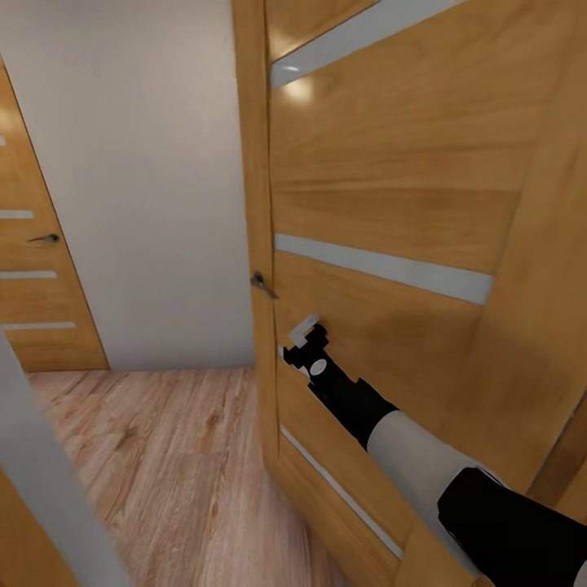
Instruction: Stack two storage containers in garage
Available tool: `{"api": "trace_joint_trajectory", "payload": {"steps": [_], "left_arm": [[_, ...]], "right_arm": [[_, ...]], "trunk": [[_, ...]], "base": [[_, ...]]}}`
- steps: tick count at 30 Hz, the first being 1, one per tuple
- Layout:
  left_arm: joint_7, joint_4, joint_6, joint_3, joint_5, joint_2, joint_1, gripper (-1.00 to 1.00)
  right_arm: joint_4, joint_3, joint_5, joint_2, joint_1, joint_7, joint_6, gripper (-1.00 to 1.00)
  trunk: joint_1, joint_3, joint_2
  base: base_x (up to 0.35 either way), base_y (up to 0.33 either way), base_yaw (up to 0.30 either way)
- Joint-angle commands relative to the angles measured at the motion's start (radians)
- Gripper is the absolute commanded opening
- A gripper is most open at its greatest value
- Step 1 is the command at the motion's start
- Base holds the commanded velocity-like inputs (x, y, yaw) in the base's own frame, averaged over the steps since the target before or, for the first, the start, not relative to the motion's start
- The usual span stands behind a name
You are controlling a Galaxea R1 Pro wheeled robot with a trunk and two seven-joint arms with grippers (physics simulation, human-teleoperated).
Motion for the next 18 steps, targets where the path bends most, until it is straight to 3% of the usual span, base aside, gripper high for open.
{"api": "trace_joint_trajectory", "payload": {"steps": [1, 18], "left_arm": [[0.0, 0.0, -0.002, 0.006, 0.001, 0.0, 0.0, 1.0], [0.0, 0.0, -0.002, 0.005, 0.001, 0.0, 0.0, 1.0]], "right_arm": [[0.0, 0.001, 0.017, 0.0, -0.001, -0.008, 0.009, 1.0], [0.0, 0.0, 0.009, 0.0, -0.001, -0.011, 0.006, 1.0]], "trunk": [[0.0, -0.001, 0.0], [0.0, -0.001, 0.0]], "base": [[0.212, 0.0, 0.0], [0.187, 0.0, 0.0]]}}
